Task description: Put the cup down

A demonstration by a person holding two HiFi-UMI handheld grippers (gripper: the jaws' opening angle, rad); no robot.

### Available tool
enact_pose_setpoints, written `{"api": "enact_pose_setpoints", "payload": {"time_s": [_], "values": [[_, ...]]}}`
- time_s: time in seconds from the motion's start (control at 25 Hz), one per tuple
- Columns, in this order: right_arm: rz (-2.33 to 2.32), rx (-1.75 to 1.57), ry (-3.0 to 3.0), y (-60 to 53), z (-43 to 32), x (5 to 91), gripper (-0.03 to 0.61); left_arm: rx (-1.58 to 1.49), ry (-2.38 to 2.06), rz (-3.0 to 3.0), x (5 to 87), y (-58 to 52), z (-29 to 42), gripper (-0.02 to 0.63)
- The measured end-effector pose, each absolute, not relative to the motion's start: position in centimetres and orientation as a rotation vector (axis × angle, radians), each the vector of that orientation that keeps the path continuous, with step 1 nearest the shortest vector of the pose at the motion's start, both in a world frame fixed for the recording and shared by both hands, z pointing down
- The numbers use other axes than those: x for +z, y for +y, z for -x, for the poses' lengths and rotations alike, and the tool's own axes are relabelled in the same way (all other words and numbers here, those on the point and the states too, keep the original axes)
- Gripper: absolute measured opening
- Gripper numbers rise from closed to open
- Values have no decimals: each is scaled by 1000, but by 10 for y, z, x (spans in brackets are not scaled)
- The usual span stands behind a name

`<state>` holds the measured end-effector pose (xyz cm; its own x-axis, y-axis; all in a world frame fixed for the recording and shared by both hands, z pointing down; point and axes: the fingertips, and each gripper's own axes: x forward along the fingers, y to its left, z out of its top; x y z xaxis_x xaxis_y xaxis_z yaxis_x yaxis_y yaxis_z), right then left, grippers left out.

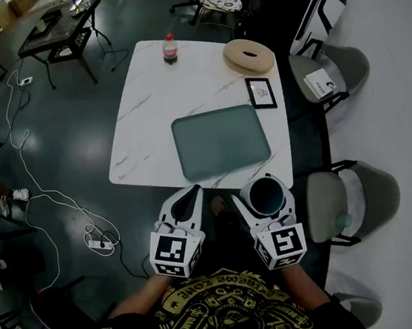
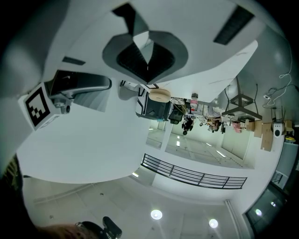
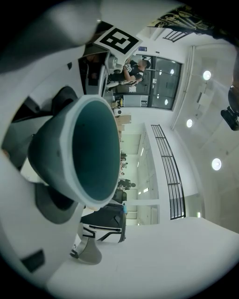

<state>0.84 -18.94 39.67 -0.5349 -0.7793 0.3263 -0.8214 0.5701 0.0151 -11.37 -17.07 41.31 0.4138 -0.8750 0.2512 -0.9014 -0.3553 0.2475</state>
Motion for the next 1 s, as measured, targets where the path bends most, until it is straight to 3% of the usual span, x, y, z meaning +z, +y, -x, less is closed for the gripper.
{"api": "enact_pose_setpoints", "payload": {"time_s": [1.0], "values": [[-912,164,-2684,-312,17,429,380,116,-1828,-2035,426,-253,123,11]]}}
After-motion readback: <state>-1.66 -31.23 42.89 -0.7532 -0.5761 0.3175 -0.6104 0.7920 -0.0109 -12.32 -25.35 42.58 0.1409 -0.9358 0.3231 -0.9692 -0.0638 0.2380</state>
